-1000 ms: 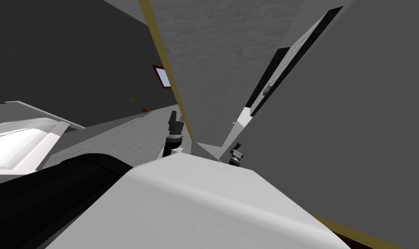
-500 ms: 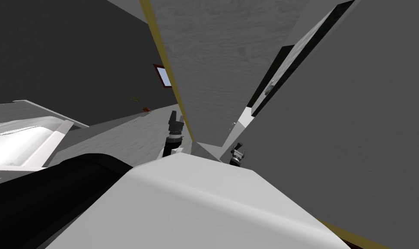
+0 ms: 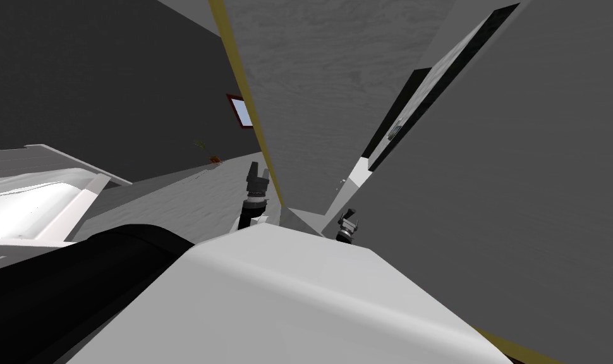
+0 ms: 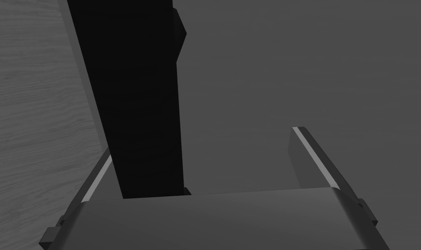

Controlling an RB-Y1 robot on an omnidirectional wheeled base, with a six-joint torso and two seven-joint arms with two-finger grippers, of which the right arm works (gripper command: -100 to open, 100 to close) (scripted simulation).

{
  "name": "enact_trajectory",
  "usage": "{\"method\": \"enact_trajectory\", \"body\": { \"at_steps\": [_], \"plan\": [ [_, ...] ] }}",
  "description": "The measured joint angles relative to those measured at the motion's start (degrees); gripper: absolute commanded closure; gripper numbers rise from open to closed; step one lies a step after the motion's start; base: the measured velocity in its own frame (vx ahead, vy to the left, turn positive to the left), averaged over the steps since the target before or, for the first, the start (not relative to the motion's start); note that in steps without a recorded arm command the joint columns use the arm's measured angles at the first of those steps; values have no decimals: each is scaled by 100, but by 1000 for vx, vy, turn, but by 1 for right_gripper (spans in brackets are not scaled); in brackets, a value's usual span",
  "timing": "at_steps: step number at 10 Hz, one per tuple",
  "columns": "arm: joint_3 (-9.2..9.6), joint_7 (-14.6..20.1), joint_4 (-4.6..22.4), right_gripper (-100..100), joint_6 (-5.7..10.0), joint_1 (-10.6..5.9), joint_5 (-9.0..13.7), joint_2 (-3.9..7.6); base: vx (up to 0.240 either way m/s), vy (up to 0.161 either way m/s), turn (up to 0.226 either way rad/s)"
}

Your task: Push the door open

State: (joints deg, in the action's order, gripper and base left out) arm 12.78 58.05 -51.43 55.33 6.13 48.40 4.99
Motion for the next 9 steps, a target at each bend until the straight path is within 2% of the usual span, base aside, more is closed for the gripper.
{"method": "enact_trajectory", "body": {
  "at_steps": [3,4,5,6,7,8,9],
  "plan": [
    [1,-33,-34,100,16,30,-6,-24,8,-3,-1],
    [-5,-100,-237,100,-92,139,14,-4,-18,0,18],
    [-22,-103,-168,100,-104,66,21,1,-14,-13,25],
    [-36,10,143,100,42,-100,-5,-17,11,0,39],
    [-45,-45,-201,100,-64,135,10,23,19,3,-57],
    [-53,-152,-315,100,-110,194,10,-30,8,7,-10],
    [-58,-168,-283,100,-102,167,13,-32,0,0,0]
  ]
}}
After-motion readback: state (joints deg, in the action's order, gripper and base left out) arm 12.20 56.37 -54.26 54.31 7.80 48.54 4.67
